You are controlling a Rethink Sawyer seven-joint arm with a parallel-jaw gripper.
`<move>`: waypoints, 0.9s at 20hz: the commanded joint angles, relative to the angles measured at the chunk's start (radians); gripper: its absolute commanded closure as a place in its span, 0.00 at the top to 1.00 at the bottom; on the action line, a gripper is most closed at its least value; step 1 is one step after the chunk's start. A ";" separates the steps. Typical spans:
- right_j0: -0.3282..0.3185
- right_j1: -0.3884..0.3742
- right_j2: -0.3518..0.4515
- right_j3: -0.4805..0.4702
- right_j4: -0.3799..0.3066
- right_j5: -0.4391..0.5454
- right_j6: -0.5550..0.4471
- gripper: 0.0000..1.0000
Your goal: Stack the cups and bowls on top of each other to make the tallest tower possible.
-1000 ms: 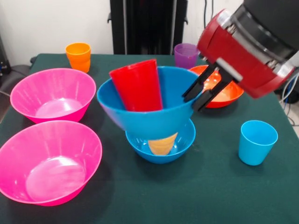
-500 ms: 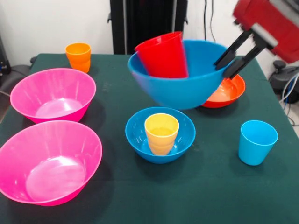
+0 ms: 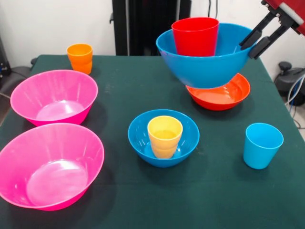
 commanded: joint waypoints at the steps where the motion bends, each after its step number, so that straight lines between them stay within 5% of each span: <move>1: 0.013 -0.023 0.049 0.207 -0.107 -0.162 0.080 0.00; 18: 0.075 0.014 -0.032 0.340 -0.141 -0.422 0.241 0.00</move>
